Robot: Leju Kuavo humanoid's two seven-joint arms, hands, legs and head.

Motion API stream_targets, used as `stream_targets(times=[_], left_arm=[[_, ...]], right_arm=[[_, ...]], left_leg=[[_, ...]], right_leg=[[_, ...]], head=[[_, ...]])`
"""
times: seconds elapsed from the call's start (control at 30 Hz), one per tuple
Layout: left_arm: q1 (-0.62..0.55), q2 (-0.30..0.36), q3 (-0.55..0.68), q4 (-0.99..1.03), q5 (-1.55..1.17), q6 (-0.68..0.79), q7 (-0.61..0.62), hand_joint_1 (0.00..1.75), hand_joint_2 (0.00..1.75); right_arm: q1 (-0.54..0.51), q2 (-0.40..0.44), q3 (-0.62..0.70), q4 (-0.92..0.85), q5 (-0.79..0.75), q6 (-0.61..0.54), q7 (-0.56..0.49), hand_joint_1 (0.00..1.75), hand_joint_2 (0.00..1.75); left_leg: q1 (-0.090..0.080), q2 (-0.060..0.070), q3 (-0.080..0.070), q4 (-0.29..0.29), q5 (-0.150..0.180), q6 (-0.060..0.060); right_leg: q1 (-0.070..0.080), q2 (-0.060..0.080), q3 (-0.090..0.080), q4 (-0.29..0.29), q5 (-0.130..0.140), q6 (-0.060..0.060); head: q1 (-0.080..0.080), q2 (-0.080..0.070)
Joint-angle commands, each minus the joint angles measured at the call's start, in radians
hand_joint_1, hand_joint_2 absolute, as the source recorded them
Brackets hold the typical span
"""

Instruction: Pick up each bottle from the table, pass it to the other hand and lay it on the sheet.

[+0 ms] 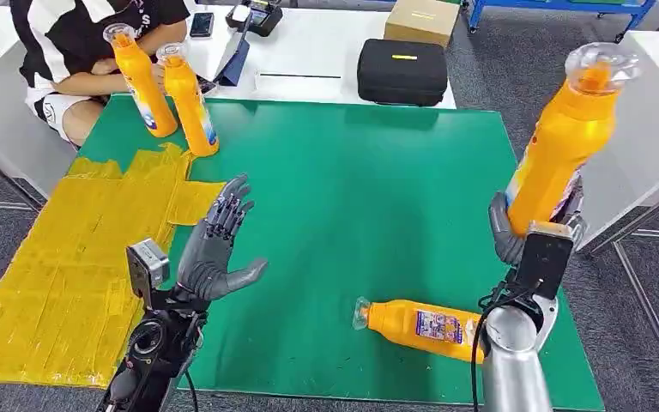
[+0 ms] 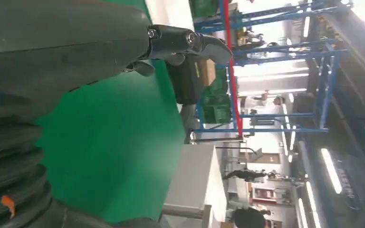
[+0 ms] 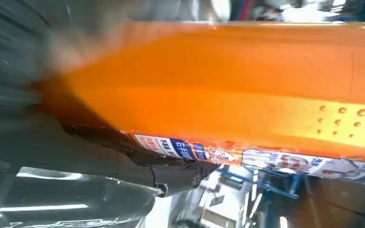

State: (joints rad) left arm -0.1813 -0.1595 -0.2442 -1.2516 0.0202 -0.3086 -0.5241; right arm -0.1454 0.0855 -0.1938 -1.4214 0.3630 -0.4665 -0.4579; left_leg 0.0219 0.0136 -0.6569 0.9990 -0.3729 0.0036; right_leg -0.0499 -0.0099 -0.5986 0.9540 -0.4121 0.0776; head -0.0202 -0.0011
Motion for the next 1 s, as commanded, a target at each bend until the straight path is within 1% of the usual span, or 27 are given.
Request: stream_targets(times=[0.03, 0.07, 0.1, 0.13, 0.17, 0.2, 0.23, 0.27, 0.3, 0.33, 0.37, 0.4, 0.43, 0.47, 0.5, 0.53, 0.57, 0.6, 0.7, 0.73, 0.77, 0.8, 0.83, 0.87, 0.93, 0.97, 1.0], left_arm=[[-0.017, 0.034, -0.032, -0.021, 0.079, -0.041, 0.078, 0.00, 1.75], [-0.015, 0.037, -0.039, -0.027, 0.079, -0.041, 0.079, 0.00, 1.75], [-0.016, 0.043, -0.051, -0.030, 0.083, -0.045, 0.083, 0.00, 1.75], [-0.019, 0.046, -0.060, -0.032, 0.083, -0.042, 0.083, 0.00, 1.75], [-0.025, 0.051, -0.070, -0.034, 0.084, -0.042, 0.083, 0.00, 1.75], [-0.031, 0.055, -0.077, -0.033, 0.091, -0.042, 0.083, 0.00, 1.75], [-0.038, 0.059, -0.082, -0.031, 0.096, -0.041, 0.084, 0.00, 1.75], [-0.046, 0.068, -0.091, -0.025, 0.106, -0.036, 0.085, 0.00, 1.75], [-0.047, 0.070, -0.094, -0.021, 0.106, -0.035, 0.085, 0.00, 1.75], [-0.051, 0.072, -0.099, -0.009, 0.111, -0.036, 0.084, 0.00, 1.75], [-0.057, 0.072, -0.105, 0.007, 0.112, -0.036, 0.082, 0.00, 1.75], [-0.063, 0.071, -0.110, 0.020, 0.113, -0.038, 0.077, 0.00, 1.75], [-0.068, 0.070, -0.114, 0.031, 0.113, -0.038, 0.073, 0.00, 1.75], [-0.075, 0.069, -0.119, 0.041, 0.113, -0.038, 0.072, 0.00, 1.75], [-0.075, 0.069, -0.119, 0.041, 0.113, -0.038, 0.072, 0.00, 1.75], [-0.080, 0.069, -0.123, 0.047, 0.114, -0.039, 0.072, 0.00, 1.75], [-0.081, 0.068, -0.123, 0.048, 0.114, -0.038, 0.072, 0.00, 1.75], [-0.081, 0.068, -0.123, 0.048, 0.114, -0.038, 0.072, 0.00, 1.75], [-0.090, 0.067, -0.123, 0.060, 0.116, -0.038, 0.074, 0.00, 1.75], [-0.092, 0.067, -0.122, 0.063, 0.117, -0.038, 0.074, 0.00, 1.75], [-0.092, 0.067, -0.122, 0.063, 0.117, -0.038, 0.074, 0.00, 1.75], [-0.092, 0.067, -0.122, 0.063, 0.117, -0.038, 0.074, 0.00, 1.75], [-0.092, 0.067, -0.122, 0.063, 0.117, -0.038, 0.074, 0.00, 1.75], [-0.092, 0.067, -0.122, 0.063, 0.117, -0.038, 0.074, 0.00, 1.75], [-0.092, 0.067, -0.122, 0.063, 0.117, -0.038, 0.074, 0.00, 1.75], [-0.092, 0.067, -0.122, 0.063, 0.117, -0.038, 0.074, 0.00, 1.75], [-0.092, 0.067, -0.122, 0.063, 0.117, -0.038, 0.074, 0.00, 1.75]], right_arm=[[0.040, 0.032, 0.200, -0.091, -0.119, 0.080, -0.074, 1.75, 1.75], [0.038, 0.032, 0.223, -0.078, -0.130, 0.102, -0.077, 1.71, 1.75], [0.030, 0.030, 0.258, -0.051, -0.124, 0.122, -0.081, 1.75, 1.75], [0.022, 0.026, 0.285, -0.032, -0.118, 0.138, -0.083, 1.73, 1.75], [0.013, 0.021, 0.316, -0.010, -0.113, 0.160, -0.080, 1.75, 1.75], [0.004, 0.013, 0.353, 0.012, -0.113, 0.207, -0.067, 1.75, 1.75], [-0.006, 0.009, 0.387, 0.039, -0.105, 0.240, -0.062, 1.75, 1.75], [-0.028, 0.003, 0.443, 0.091, -0.104, 0.315, -0.051, 1.73, 1.75], [-0.038, -0.002, 0.475, 0.117, -0.104, 0.362, -0.049, 1.75, 1.75], [-0.055, -0.020, 0.524, 0.154, -0.093, 0.452, -0.051, 1.43, 1.75], [-0.071, -0.030, 0.564, 0.193, -0.063, 0.508, -0.077, 1.38, 1.75], [-0.084, -0.036, 0.597, 0.224, -0.028, 0.550, -0.098, 1.41, 1.75], [-0.093, -0.039, 0.622, 0.247, -0.004, 0.575, -0.114, 1.55, 1.75], [-0.104, -0.037, 0.641, 0.275, 0.008, 0.612, -0.127, 1.66, 1.75], [-0.104, -0.037, 0.641, 0.275, 0.008, 0.612, -0.127, 1.68, 1.75], [-0.112, -0.030, 0.649, 0.301, 0.012, 0.625, -0.128, 1.75, 1.75], [-0.114, -0.030, 0.651, 0.305, 0.014, 0.627, -0.129, 1.75, 1.75], [-0.114, -0.030, 0.651, 0.305, 0.014, 0.627, -0.129, 1.75, 1.75], [-0.140, -0.019, 0.681, 0.362, 0.023, 0.663, -0.140, 1.75, 1.75], [-0.145, -0.015, 0.689, 0.376, 0.024, 0.667, -0.142, 1.75, 1.75], [-0.145, -0.015, 0.689, 0.376, 0.024, 0.667, -0.142, 1.75, 1.75], [-0.145, -0.015, 0.689, 0.376, 0.024, 0.667, -0.142, 1.75, 1.75], [-0.145, -0.015, 0.689, 0.376, 0.024, 0.667, -0.142, 1.75, 1.75], [-0.145, -0.015, 0.689, 0.376, 0.024, 0.667, -0.142, 1.75, 1.75], [-0.145, -0.015, 0.689, 0.376, 0.024, 0.667, -0.142, 1.75, 1.75], [-0.145, -0.015, 0.689, 0.376, 0.024, 0.667, -0.142, 1.75, 1.75], [-0.145, -0.015, 0.689, 0.376, 0.024, 0.667, -0.142, 1.75, 1.75]], left_leg=[[0.000, 0.002, 0.004, 0.001, -0.003, 0.000], [0.000, 0.003, 0.005, 0.001, -0.003, 0.000], [0.000, 0.003, 0.004, 0.000, -0.003, 0.000], [0.000, 0.004, 0.006, 0.000, -0.004, 0.000], [0.001, 0.003, 0.004, 0.000, -0.002, 0.000], [0.001, 0.003, 0.006, 0.001, -0.003, 0.000], [0.001, 0.002, 0.004, 0.000, -0.002, 0.000], [0.001, 0.003, 0.005, 0.000, -0.002, 0.000], [0.001, 0.004, 0.004, 0.000, -0.002, 0.000], [0.001, 0.004, 0.006, 0.000, -0.003, 0.000], [0.001, 0.004, 0.004, -0.001, -0.002, 0.000], [0.001, 0.005, 0.006, -0.001, -0.002, 0.000], [0.001, 0.004, 0.005, -0.001, -0.002, 0.000], [0.001, 0.003, 0.007, -0.001, -0.002, 0.000], [0.001, 0.002, 0.005, -0.001, -0.001, 0.000], [0.001, 0.002, 0.006, -0.001, -0.002, 0.000], [0.001, 0.001, 0.005, -0.001, -0.001, 0.000], [0.001, 0.001, 0.007, -0.001, -0.002, 0.001], [0.001, 0.001, 0.004, -0.001, -0.001, 0.001], [0.000, 0.001, 0.007, 0.000, -0.002, 0.001], [0.001, 0.001, 0.004, -0.001, -0.001, 0.000], [0.001, 0.001, 0.007, -0.001, -0.002, 0.000], [0.001, 0.000, 0.005, -0.001, -0.001, 0.000], [0.001, -0.001, 0.007, 0.000, -0.002, 0.000], [0.001, -0.001, 0.003, -0.001, 0.000, 0.000], [0.001, -0.001, 0.005, 0.000, -0.001, 0.000], [0.001, 0.000, 0.004, 0.000, -0.001, 0.000]], right_leg=[[0.001, 0.003, 0.002, 0.001, -0.002, -0.006], [0.001, 0.004, 0.003, 0.001, -0.002, -0.006], [0.001, 0.005, 0.002, 0.001, -0.001, -0.006], [0.001, 0.006, 0.004, 0.001, -0.002, -0.007], [0.001, 0.005, 0.002, 0.000, -0.001, -0.005], [0.001, 0.005, 0.004, 0.001, -0.002, -0.007], [0.001, 0.004, 0.002, 0.000, 0.000, -0.005], [0.001, 0.005, 0.003, 0.000, -0.001, -0.006], [0.002, 0.005, 0.002, 0.000, 0.000, -0.005], [0.002, 0.006, 0.004, 0.000, 0.000, -0.006], [0.001, 0.005, 0.002, -0.001, 0.000, -0.004], [0.002, 0.007, 0.004, -0.001, 0.000, -0.006], [0.002, 0.006, 0.003, -0.001, 0.000, -0.005], [0.002, 0.005, 0.005, -0.001, 0.000, -0.006], [0.001, 0.003, 0.003, -0.001, 0.000, -0.005], [0.001, 0.003, 0.005, -0.001, -0.001, -0.006], [0.001, 0.003, 0.004, -0.001, 0.000, -0.005], [0.001, 0.002, 0.006, -0.001, -0.001, -0.006], [0.001, 0.002, 0.004, -0.001, -0.001, -0.005], [0.001, 0.003, 0.006, 0.000, -0.002, -0.007], [0.001, 0.002, 0.003, -0.001, -0.001, -0.005], [0.001, 0.003, 0.006, 0.000, -0.002, -0.007], [0.001, 0.001, 0.004, 0.000, -0.001, -0.006], [0.002, 0.001, 0.006, 0.000, -0.002, -0.008], [0.001, 0.000, 0.002, 0.000, -0.001, -0.004], [0.001, 0.001, 0.004, 0.000, -0.002, -0.006], [0.001, 0.001, 0.003, -0.001, -0.001, -0.005]], head=[[0.000, 0.000], [0.000, 0.000], [0.000, 0.000], [0.000, 0.000], [0.000, 0.000], [0.000, 0.000], [0.000, 0.000], [0.000, 0.000], [0.000, 0.000], [0.000, 0.000], [0.000, 0.000], [0.000, 0.000], [0.000, 0.000], [0.000, 0.000], [0.000, 0.000], [0.000, 0.000], [0.000, 0.000], [0.000, 0.000], [0.000, 0.000], [0.000, 0.000], [0.000, 0.000], [0.000, 0.000], [0.000, 0.000], [0.000, 0.000], [0.000, 0.000], [0.000, 0.000], [0.000, 0.000]])
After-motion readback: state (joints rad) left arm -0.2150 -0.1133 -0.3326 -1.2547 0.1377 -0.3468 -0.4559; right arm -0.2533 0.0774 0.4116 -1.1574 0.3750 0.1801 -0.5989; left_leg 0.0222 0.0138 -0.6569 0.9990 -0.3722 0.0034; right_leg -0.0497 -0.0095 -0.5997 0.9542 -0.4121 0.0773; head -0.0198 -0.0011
